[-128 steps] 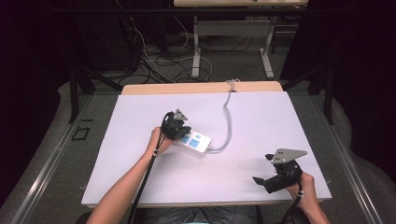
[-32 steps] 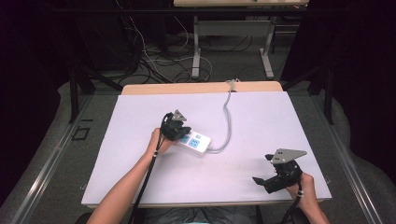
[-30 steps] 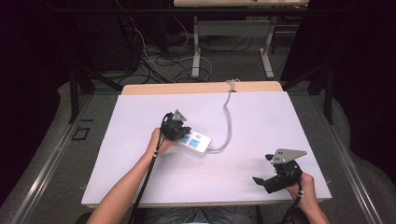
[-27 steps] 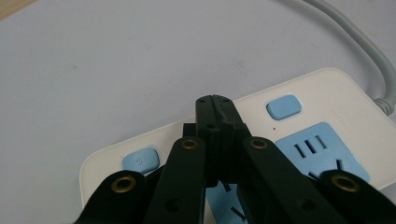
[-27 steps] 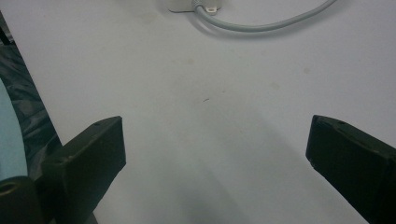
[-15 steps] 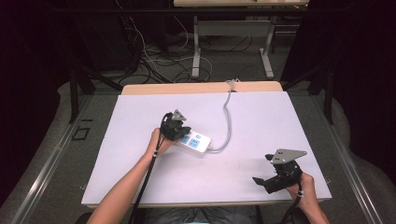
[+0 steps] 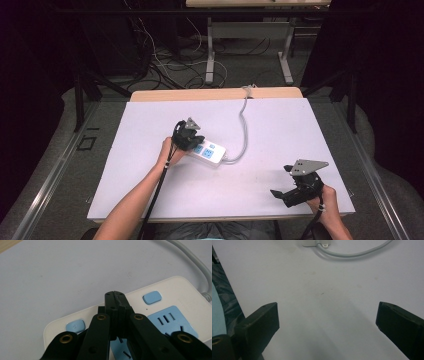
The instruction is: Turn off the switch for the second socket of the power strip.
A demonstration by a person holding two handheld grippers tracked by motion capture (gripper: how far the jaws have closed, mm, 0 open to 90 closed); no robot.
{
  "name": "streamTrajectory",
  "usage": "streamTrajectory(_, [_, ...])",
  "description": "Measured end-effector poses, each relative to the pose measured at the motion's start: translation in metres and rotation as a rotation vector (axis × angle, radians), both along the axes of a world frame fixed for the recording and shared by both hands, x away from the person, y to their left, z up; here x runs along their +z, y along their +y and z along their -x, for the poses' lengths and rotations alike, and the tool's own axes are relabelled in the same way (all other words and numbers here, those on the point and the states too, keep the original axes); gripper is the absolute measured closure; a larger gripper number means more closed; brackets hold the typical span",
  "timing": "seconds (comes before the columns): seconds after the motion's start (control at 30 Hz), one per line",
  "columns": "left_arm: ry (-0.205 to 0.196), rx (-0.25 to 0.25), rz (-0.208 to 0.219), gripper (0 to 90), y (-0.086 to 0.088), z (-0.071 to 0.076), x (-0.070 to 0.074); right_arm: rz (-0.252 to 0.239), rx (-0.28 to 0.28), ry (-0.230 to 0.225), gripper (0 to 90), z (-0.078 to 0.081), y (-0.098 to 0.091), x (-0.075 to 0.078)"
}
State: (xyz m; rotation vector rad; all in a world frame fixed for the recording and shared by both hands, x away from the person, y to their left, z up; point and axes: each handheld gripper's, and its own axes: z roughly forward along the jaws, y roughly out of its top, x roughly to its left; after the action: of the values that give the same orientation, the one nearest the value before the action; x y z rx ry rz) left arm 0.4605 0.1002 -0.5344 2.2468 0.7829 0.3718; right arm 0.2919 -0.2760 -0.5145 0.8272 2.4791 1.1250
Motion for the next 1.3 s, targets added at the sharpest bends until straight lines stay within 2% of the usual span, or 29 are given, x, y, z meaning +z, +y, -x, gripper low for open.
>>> streamTrajectory(0.07, [0.016, -0.007, -0.018, 90.0, 0.0001, 0.0005, 0.0019, -0.001, -0.001, -0.001, 4.2, 0.0000, 0.0001, -0.0002])
streamTrajectory(0.1, [-0.001, 0.006, -0.012, 90.0, -0.0012, 0.0009, 0.0006, 0.001, 0.000, 0.000, 4.2, 0.0000, -0.0001, 0.0000])
streamTrajectory(0.33, [0.001, 0.008, -0.010, 90.0, -0.0014, 0.0015, 0.0044, 0.000, 0.000, -0.001, 4.2, 0.0000, -0.0003, 0.0000])
streamTrajectory(1.3, [-0.006, 0.017, -0.015, 90.0, -0.0028, 0.0023, 0.0041, 0.005, 0.002, 0.001, 4.2, -0.0004, 0.0000, 0.0004])
